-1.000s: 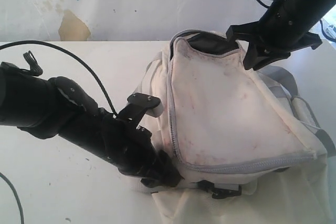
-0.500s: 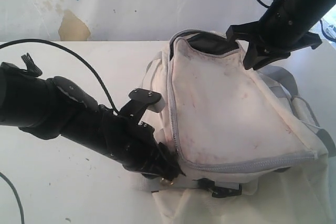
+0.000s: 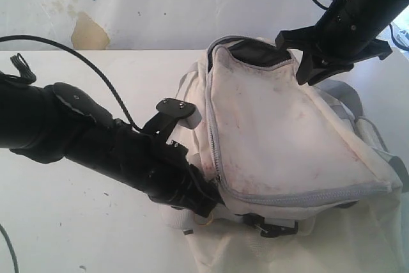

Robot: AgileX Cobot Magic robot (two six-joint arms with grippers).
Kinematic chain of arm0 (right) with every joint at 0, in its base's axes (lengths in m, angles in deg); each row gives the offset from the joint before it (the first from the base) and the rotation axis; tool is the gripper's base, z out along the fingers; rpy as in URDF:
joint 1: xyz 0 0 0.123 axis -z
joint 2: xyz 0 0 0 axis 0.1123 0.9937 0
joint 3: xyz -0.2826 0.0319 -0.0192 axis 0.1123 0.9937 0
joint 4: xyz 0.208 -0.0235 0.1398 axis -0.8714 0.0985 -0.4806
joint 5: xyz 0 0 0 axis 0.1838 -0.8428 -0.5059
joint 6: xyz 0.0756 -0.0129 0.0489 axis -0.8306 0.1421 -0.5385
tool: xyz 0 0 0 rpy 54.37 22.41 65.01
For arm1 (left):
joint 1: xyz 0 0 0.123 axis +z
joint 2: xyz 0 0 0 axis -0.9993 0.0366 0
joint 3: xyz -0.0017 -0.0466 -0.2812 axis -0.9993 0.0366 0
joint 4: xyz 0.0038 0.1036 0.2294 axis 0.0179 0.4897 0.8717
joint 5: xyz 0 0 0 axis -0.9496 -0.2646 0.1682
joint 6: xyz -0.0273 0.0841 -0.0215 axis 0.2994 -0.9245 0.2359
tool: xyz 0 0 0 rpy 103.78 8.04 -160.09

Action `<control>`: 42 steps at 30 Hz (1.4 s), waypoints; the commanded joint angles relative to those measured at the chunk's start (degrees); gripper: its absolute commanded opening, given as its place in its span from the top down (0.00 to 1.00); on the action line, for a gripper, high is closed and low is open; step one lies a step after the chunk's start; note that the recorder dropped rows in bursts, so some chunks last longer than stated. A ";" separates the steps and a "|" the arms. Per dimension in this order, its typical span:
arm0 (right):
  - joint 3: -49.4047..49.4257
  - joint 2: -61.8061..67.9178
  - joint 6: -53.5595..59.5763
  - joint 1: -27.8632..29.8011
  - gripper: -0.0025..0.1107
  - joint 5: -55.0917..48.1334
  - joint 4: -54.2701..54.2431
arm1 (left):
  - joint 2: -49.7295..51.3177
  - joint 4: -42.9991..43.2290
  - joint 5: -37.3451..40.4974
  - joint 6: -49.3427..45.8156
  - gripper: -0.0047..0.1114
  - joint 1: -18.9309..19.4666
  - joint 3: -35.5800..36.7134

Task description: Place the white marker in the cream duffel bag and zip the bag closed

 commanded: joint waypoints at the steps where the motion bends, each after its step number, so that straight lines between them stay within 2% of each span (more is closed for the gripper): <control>1: 0.19 -0.47 0.64 0.33 0.86 0.62 0.58 | -2.60 2.22 1.03 -0.02 0.96 -0.08 -0.25; 6: 0.19 -0.47 0.64 0.33 0.86 0.80 0.51 | -2.60 5.94 0.44 -0.02 0.96 -0.08 -0.25; 12: 0.19 -0.47 0.64 0.33 0.86 1.19 0.51 | -1.40 5.97 1.33 -0.02 0.95 -0.18 -0.25; 18: 0.19 -0.47 0.64 0.33 0.86 1.74 0.51 | -0.68 4.01 2.24 -0.02 0.76 -0.18 -0.25; 21: 0.19 -0.47 0.64 0.33 0.86 1.74 0.51 | -0.68 3.88 1.22 -0.02 0.71 -0.18 -0.25; 31: 0.19 -0.47 0.64 0.33 0.86 2.33 0.51 | -0.42 3.78 0.80 1.09 0.71 -0.18 -0.25; 34: 0.19 -0.47 0.64 0.33 0.86 2.44 0.51 | 2.98 2.60 4.40 1.55 0.71 -0.28 -0.25; 39: 0.19 -0.47 0.64 0.33 0.86 2.57 0.51 | 3.85 1.39 3.33 1.55 0.71 -0.28 -0.25; 41: 0.19 -0.47 0.64 0.33 0.86 2.57 0.51 | 3.85 1.03 3.75 1.55 0.75 -0.28 -0.25; 42: 0.19 -0.47 1.20 0.33 0.86 2.58 0.51 | 3.85 1.03 4.06 1.55 0.84 -0.28 -0.25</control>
